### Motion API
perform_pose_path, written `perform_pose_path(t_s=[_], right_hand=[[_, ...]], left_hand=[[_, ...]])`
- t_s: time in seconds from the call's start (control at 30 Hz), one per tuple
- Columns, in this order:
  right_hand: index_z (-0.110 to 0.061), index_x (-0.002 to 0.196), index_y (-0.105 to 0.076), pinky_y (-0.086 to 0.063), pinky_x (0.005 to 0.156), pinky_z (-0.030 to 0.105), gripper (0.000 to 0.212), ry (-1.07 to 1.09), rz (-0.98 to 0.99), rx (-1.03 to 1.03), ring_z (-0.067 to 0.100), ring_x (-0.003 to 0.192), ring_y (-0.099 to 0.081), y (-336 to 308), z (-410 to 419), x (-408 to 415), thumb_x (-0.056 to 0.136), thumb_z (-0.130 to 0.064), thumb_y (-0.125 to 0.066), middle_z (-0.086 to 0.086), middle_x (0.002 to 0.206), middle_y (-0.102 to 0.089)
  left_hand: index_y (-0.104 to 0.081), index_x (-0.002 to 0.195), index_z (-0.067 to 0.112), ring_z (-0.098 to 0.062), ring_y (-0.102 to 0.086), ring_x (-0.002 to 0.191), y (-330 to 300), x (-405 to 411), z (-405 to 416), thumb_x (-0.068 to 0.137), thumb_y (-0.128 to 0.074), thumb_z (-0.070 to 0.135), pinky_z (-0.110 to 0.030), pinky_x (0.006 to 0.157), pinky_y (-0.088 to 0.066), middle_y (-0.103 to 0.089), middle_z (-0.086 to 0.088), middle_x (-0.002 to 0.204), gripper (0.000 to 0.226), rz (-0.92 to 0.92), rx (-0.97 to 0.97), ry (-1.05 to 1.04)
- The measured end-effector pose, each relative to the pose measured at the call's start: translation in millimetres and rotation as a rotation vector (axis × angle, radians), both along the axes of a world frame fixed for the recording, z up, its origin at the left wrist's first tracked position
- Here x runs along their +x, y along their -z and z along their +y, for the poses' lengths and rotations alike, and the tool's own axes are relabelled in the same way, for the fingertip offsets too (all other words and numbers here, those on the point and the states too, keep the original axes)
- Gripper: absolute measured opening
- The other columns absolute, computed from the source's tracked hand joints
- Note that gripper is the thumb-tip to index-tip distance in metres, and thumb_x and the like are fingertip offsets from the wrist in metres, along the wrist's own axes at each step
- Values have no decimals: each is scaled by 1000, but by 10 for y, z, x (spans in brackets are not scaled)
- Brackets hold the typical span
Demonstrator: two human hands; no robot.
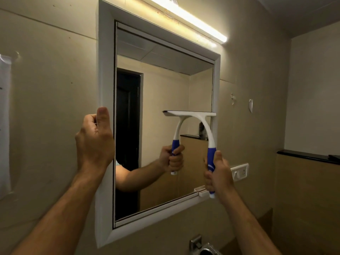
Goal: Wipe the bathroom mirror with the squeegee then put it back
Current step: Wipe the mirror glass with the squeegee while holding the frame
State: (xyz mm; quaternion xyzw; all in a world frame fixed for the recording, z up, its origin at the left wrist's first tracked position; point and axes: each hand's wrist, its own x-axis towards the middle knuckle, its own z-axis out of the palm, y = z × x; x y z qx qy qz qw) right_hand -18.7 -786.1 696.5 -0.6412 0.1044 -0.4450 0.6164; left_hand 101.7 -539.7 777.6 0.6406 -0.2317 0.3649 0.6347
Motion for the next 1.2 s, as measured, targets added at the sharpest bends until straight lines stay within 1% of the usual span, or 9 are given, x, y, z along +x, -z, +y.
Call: perform_pose_path(t_s=[0.2, 0.3, 0.47, 0.67, 0.8, 0.93, 1.0, 1.13, 1.2], right_hand=[[-6, 93, -54, -31, 36, 22, 52, -51, 100, 137, 11, 38, -36, 730, 102, -172, 96, -52, -30, -1, 51, -46], [-3, 99, -53, -30, 36, 22, 57, -68, 199, 234, 12, 39, -36, 1120, 167, -286, 92, -55, -32, 1, 53, -46], [-6, 96, -55, -30, 37, 23, 61, -127, 186, 181, 12, 40, -35, 955, 170, -431, 83, -62, -36, 0, 53, -46], [-12, 94, -59, -36, 40, 25, 59, -191, 111, 100, 15, 41, -40, 666, 107, -368, 82, -65, -35, 2, 53, -47], [-6, 87, -58, -43, 46, 28, 67, -140, 254, 173, 17, 44, -46, 1023, 163, -344, 79, -68, -34, 4, 53, -51], [-9, 75, -55, -38, 45, 26, 73, -54, 378, 277, 13, 42, -42, 1340, 267, -334, 68, -78, -33, 1, 52, -49], [-10, 76, -55, -36, 43, 24, 72, 33, 345, 219, 10, 41, -41, 1230, 266, -312, 71, -78, -32, -2, 51, -48], [-16, 73, -53, -33, 41, 24, 67, 37, 210, 129, 10, 39, -36, 606, 221, -219, 78, -78, -30, -5, 49, -44], [-17, 72, -52, -33, 39, 25, 66, 16, 156, 91, 10, 39, -36, 278, 196, -153, 79, -79, -30, -5, 50, -43]], left_hand=[[-45, 94, 11, -3, -38, 58, -9, -79, 24, 100, -24, 51, -14, 46, -28, -42, 5, 68, 45, -3, -7, -30], [-44, 93, 10, -4, -37, 57, -10, -100, 14, 101, -25, 48, -2, 43, -32, -41, 4, 67, 44, 5, -9, -31], [-43, 93, 11, -3, -37, 58, -3, -122, 10, 100, -24, 52, -10, 45, -29, -41, 6, 68, 46, 15, -9, -52], [-43, 91, 10, -2, -34, 57, -10, -112, 5, 101, -25, 51, 1, 44, -30, -39, 7, 67, 45, 28, -9, -71], [-42, 82, 15, -1, -32, 55, -9, -113, -9, 101, -25, 49, 3, 45, -30, -38, 6, 66, 43, 24, -12, -68], [-37, 72, 24, -1, -32, 55, -8, -104, -18, 100, -24, 51, 2, 46, -30, -39, 7, 67, 41, 35, -7, -77], [-36, 71, 24, -1, -32, 55, 0, -90, -23, 100, -24, 52, 2, 46, -30, -38, 7, 66, 42, 37, -12, -95], [-43, 90, 12, -3, -35, 57, 12, -73, -22, 100, -23, 54, -2, 46, -31, -40, 8, 67, 47, 41, -23, -80], [-44, 91, 12, -14, -38, 61, 9, -74, -21, 100, -23, 54, -20, 52, -31, -42, 5, 69, 48, 29, -10, -86]])
